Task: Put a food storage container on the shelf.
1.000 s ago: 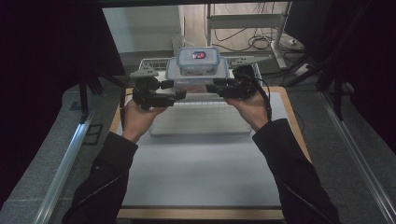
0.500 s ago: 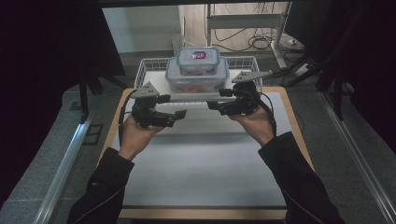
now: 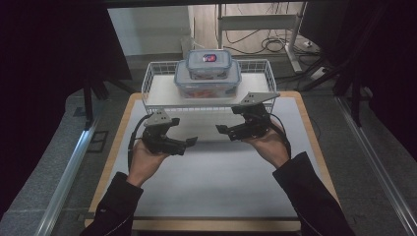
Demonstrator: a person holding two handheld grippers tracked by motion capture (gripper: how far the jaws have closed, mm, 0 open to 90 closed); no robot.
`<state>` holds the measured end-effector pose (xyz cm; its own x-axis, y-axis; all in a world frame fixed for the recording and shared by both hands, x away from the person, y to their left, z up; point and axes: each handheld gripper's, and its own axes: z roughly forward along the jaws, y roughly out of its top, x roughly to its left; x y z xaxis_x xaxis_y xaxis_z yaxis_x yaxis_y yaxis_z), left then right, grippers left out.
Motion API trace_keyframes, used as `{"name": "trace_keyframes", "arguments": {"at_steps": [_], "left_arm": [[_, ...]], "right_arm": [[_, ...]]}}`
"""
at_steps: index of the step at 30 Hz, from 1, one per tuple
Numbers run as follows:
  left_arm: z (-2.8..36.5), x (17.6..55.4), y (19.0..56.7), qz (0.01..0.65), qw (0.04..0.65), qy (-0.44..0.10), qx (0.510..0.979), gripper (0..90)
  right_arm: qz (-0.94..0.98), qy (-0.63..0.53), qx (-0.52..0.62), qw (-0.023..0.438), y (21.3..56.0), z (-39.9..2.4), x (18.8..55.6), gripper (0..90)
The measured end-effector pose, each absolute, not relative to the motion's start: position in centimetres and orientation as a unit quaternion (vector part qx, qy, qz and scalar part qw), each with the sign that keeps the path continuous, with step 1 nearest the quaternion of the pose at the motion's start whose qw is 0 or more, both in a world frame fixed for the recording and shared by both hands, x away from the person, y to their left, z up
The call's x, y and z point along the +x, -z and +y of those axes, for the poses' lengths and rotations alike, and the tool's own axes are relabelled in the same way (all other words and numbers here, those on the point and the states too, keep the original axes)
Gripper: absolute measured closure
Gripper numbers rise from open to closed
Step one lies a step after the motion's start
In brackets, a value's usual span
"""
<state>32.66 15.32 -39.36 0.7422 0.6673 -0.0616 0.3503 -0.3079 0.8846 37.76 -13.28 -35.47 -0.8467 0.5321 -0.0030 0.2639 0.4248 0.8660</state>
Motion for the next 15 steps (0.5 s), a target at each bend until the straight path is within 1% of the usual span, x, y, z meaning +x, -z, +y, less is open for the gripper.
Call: {"name": "trace_keyframes", "arguments": {"at_steps": [5, 9, 15], "left_arm": [[15.1, 31.9, 40.6, 0.321, 0.484, -0.164, 0.798, 5.9], [14.9, 31.4, 41.9, 0.323, 0.482, -0.169, 0.797, 4.1], [15.2, 30.7, 44.0, 0.33, 0.491, -0.154, 0.792, 3.1]], "right_arm": [[0.839, -0.468, 0.239, 0.141, 37.2, -13.3, 37.1, 7.0], [0.845, -0.457, 0.235, 0.147, 38.6, -13.5, 36.6, 4.2], [0.843, -0.462, 0.244, 0.128, 40.3, -14.5, 35.9, 1.2]]}}
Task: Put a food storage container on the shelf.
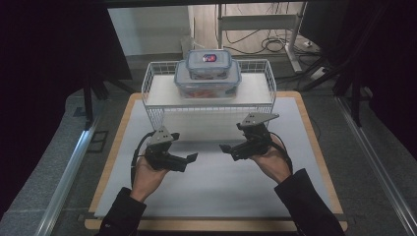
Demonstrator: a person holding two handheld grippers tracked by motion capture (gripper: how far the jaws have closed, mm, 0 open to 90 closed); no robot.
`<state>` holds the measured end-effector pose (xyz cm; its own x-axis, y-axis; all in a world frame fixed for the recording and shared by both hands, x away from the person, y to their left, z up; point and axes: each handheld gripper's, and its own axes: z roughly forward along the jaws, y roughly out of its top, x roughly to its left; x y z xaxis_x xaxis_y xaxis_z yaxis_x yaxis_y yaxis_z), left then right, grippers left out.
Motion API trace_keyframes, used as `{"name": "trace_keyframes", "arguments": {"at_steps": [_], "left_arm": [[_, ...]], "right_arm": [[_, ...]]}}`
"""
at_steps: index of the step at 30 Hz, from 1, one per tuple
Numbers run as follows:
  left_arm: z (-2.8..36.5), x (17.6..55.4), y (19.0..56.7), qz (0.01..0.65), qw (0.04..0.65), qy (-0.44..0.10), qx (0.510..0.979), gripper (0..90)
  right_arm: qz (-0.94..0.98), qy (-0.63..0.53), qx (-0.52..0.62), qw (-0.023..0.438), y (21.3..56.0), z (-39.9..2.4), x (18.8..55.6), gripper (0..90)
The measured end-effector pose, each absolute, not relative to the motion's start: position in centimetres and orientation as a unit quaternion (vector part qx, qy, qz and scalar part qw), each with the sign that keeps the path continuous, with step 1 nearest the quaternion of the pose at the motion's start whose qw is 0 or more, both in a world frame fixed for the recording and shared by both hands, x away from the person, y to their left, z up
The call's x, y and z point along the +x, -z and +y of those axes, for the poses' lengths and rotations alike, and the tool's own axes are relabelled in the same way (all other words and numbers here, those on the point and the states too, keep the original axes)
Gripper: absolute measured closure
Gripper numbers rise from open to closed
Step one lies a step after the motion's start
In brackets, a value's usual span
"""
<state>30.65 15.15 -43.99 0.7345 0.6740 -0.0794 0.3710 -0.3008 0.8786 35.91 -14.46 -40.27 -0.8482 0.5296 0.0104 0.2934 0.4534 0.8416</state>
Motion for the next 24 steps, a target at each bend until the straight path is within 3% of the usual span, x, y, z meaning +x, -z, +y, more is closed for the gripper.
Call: {"name": "trace_keyframes", "arguments": {"at_steps": [24], "left_arm": [[15.4, 25.9, 48.3, 0.325, 0.437, -0.206, 0.813, 1.3]], "right_arm": [[0.837, -0.448, 0.275, 0.152, 44.5, -19.2, 31.5, 0.0]]}}
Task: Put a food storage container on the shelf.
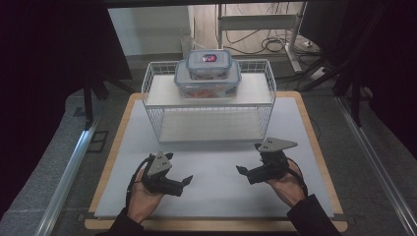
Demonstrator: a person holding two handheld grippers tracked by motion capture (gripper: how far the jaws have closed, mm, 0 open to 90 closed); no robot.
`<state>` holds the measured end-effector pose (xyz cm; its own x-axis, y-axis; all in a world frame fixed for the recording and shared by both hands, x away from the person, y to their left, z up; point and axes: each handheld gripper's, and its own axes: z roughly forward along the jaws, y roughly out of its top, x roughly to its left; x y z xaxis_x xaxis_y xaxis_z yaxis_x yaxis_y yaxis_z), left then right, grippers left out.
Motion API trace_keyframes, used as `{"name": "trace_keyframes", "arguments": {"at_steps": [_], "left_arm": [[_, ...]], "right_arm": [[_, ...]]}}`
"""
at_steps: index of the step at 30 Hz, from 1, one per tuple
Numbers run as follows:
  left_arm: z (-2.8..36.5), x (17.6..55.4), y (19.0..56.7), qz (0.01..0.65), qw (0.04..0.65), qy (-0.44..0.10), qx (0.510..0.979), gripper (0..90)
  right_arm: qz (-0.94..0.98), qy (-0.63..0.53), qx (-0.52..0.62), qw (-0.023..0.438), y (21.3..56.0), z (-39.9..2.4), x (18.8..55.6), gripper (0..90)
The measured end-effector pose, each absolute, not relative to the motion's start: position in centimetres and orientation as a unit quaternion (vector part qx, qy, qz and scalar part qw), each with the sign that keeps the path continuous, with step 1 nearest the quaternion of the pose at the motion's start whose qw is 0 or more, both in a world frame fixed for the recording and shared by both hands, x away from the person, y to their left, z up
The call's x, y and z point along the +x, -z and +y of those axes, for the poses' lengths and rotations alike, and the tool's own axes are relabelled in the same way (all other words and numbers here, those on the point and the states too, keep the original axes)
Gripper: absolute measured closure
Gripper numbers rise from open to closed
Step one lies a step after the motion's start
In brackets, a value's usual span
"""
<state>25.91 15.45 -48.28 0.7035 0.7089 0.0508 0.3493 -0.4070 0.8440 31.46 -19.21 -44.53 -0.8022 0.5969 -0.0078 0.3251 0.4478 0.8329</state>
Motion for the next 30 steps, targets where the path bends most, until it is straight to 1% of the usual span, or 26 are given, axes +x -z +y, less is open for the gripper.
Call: {"name": "trace_keyframes", "arguments": {"at_steps": [3, 7, 19, 30], "left_arm": [[15.4, 25.4, 48.9, 0.324, 0.424, -0.212, 0.818, 1.2], [15.5, 24.8, 49.5, 0.324, 0.423, -0.212, 0.819, 1.1], [15.9, 23.0, 51.0, 0.338, 0.427, -0.2, 0.814, 1.1], [15.9, 22.8, 52.6, 0.347, 0.383, -0.197, 0.833, 1.1]], "right_arm": [[0.837, -0.447, 0.275, 0.156, 45.2, -19.6, 31.0, 0.0], [0.838, -0.444, 0.274, 0.158, 46.1, -20.0, 30.2, 0.0], [0.849, -0.425, 0.279, 0.142, 48.6, -20.8, 28.1, 0.0], [0.864, -0.396, 0.292, 0.104, 50.7, -20.9, 27.2, 0.0]]}}
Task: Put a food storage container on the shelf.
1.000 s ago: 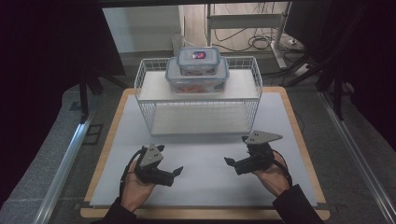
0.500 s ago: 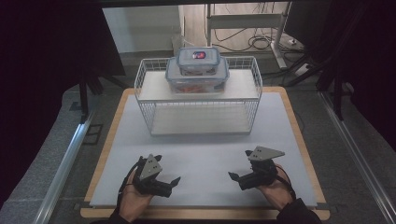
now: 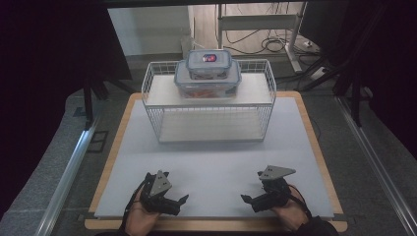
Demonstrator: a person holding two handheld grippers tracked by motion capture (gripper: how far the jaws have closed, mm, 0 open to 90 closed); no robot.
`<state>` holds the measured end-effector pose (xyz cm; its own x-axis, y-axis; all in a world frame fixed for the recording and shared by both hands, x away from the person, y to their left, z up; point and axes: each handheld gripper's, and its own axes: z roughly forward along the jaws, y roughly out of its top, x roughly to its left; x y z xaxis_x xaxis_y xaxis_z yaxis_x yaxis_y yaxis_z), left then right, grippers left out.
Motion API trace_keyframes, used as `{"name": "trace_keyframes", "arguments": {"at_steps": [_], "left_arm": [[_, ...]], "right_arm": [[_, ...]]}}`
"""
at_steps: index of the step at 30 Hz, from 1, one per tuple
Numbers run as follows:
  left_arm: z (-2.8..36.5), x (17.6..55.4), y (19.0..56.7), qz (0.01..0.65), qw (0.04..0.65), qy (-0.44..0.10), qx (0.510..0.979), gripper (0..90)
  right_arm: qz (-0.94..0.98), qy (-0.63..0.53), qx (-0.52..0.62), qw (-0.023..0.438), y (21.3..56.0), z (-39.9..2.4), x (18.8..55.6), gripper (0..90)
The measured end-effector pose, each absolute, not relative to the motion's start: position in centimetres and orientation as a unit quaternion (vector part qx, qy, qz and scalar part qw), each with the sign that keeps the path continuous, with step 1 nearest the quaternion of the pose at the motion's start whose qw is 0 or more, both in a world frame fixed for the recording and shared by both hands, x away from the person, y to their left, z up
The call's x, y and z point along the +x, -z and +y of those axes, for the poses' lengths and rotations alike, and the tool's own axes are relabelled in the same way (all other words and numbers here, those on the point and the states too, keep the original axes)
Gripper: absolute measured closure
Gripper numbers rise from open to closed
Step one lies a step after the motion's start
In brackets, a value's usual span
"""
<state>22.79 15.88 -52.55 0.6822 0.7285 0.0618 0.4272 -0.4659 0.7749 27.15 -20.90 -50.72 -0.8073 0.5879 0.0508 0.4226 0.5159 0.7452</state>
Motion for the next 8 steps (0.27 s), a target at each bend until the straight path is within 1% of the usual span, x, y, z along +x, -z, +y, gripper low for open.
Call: {"name": "trace_keyframes", "arguments": {"at_steps": [4, 8], "left_arm": [[15.97, 22.92, 52.74, 0.349, 0.375, -0.195, 0.836, 1.1], [15.96, 22.98, 52.73, 0.354, 0.38, -0.192, 0.833, 1.0]], "right_arm": [[0.868, -0.385, 0.3, 0.094, 51.26, -21.02, 27.41, 0.0], [0.869, -0.381, 0.303, 0.091, 51.42, -21.01, 27.5, 0.0]]}}
